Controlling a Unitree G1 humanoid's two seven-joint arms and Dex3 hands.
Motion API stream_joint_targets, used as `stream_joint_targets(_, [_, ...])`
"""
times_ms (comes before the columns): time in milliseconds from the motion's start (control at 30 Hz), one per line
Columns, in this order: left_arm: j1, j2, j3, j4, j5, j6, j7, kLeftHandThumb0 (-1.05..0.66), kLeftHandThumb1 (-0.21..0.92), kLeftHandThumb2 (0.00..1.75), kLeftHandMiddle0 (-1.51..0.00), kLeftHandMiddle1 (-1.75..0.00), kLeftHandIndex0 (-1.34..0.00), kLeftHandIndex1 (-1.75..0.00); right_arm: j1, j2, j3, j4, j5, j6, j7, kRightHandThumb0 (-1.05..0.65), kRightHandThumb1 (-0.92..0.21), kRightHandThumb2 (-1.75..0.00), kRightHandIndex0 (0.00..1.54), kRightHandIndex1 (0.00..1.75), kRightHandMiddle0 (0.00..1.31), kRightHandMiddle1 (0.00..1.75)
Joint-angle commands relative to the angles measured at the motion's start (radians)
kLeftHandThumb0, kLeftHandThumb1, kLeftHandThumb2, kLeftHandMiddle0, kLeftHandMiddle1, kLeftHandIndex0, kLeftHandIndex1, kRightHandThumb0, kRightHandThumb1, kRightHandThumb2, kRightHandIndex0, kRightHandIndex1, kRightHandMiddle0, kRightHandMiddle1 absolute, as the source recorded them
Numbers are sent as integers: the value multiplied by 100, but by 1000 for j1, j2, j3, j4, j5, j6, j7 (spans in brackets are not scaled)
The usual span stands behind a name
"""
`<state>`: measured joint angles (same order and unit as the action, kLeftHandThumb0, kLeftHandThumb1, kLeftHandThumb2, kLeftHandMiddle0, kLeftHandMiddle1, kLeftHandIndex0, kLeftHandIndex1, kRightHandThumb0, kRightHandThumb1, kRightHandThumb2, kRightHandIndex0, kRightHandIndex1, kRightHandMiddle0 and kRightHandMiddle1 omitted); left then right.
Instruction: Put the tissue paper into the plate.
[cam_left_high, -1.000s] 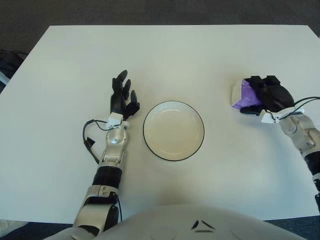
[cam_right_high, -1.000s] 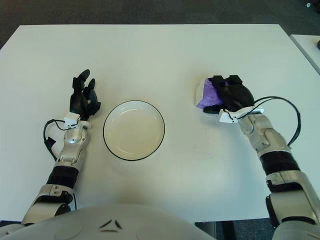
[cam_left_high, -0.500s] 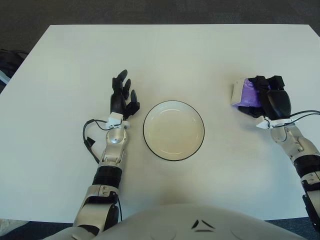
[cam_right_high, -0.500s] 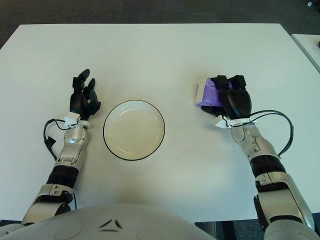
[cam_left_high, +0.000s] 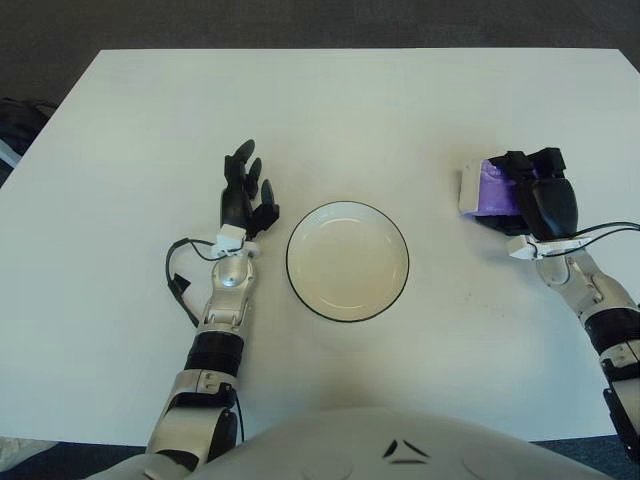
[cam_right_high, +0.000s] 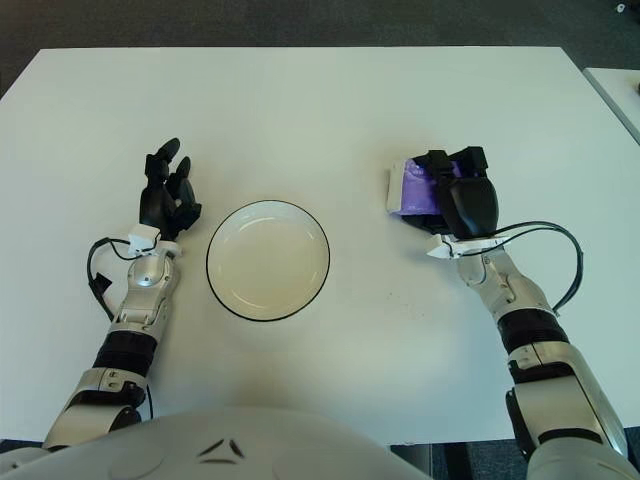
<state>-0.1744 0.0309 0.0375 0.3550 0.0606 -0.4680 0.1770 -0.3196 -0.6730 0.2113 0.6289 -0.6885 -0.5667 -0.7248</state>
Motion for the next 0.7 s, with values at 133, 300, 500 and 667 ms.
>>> stream_joint_targets(133, [114,4,1,96,30,1,9,-66,92,79,-43,-1,0,-73,60,39,-7,-68,-24,62,-5,-12,-24,-132,128,175,108,175])
stream_joint_targets(300, [113,3,0,95,31,5,10,-66,92,78,-43,-1,0,-73,29,31,-51,-203,-19,137,42,-14,-27,-127,127,175,107,175])
stream_joint_targets(500, [112,2,-1,92,30,12,9,-66,92,78,-44,-1,0,-73,43,26,-110,-444,-1,203,131,-19,-34,-119,126,175,106,175])
stream_joint_targets(667, [115,0,-3,88,30,11,9,-66,92,77,-45,-1,0,-74,25,60,-137,-579,8,239,190,-21,-42,-112,126,175,102,175])
